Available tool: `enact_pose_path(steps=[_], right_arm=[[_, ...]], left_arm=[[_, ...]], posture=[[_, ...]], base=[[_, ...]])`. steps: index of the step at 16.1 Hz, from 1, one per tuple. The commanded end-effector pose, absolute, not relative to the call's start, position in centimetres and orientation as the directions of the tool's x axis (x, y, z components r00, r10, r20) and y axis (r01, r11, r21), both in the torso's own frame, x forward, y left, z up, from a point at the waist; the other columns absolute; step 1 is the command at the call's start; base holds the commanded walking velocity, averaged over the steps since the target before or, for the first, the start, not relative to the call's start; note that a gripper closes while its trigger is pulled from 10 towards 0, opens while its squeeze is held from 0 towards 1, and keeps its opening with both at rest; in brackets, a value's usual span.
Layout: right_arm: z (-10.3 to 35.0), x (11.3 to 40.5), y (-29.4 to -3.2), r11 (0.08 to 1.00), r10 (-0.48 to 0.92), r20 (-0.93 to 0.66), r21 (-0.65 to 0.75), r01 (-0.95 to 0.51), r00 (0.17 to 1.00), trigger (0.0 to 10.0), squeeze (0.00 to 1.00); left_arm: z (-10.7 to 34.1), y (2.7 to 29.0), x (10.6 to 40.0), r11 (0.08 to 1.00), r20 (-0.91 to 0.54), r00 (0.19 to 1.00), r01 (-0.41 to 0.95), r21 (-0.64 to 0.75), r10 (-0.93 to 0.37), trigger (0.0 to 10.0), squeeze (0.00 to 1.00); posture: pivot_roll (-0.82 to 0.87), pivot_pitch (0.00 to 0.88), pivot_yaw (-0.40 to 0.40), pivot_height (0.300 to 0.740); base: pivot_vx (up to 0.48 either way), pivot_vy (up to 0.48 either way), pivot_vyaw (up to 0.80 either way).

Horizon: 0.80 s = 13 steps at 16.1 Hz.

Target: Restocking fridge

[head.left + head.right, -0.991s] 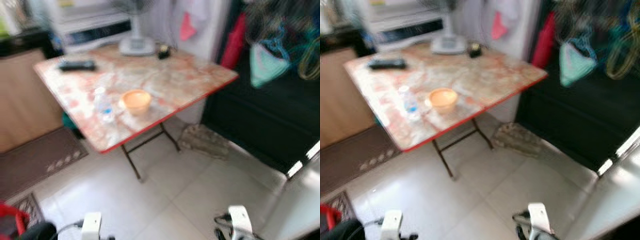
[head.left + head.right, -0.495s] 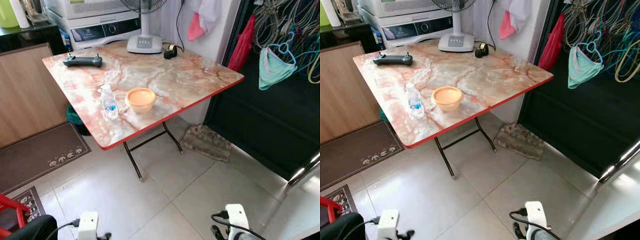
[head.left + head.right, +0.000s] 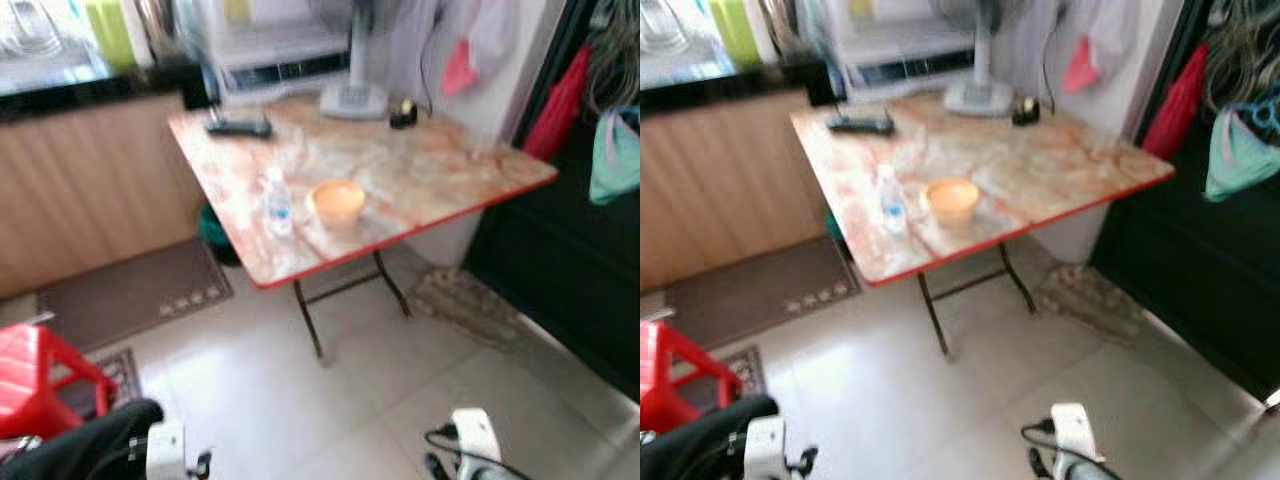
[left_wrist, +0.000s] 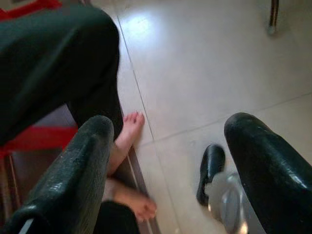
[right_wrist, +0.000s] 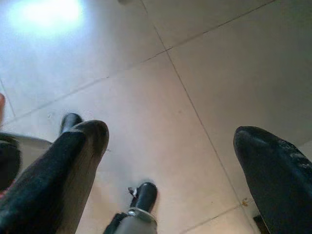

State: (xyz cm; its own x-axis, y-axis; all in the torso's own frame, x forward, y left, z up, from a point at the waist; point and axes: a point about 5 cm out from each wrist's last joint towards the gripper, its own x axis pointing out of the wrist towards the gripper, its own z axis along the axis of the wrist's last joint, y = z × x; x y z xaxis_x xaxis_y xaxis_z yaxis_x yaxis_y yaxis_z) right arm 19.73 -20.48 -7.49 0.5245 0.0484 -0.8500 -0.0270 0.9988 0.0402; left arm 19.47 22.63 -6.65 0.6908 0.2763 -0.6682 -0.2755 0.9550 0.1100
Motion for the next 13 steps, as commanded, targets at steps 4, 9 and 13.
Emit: enact_pose_path(steps=[4,9,13], right_arm=[[-7.5,19.9,-20.2,0.998,0.055,-0.848,0.048,-0.027,0.527,10.0,0.00],[-7.5,19.8,-20.3,0.999,0.053,-0.850,0.044,-0.030,0.525,10.0,0.00],[-7.6,19.6,-20.2,0.999,0.053,-0.850,0.044,-0.030,0.525,10.0,0.00]], left_arm=[[2.8,24.8,30.2,0.919,-0.313,0.868,-0.329,0.218,0.385,10.0,0.00],[11.1,23.5,34.2,0.939,0.151,0.964,-0.248,0.238,0.217,10.0,0.00],[14.6,19.3,35.7,0.974,0.298,0.954,-0.083,0.212,0.017,10.0,0.00]], posture=[[0.09,0.000,-0.041,0.740],[0.09,0.000,-0.041,0.740],[0.08,0.000,-0.032,0.740]], base=[[0.000,0.000,0.00],[0.000,0.000,0.00],[0.000,0.000,0.00]])
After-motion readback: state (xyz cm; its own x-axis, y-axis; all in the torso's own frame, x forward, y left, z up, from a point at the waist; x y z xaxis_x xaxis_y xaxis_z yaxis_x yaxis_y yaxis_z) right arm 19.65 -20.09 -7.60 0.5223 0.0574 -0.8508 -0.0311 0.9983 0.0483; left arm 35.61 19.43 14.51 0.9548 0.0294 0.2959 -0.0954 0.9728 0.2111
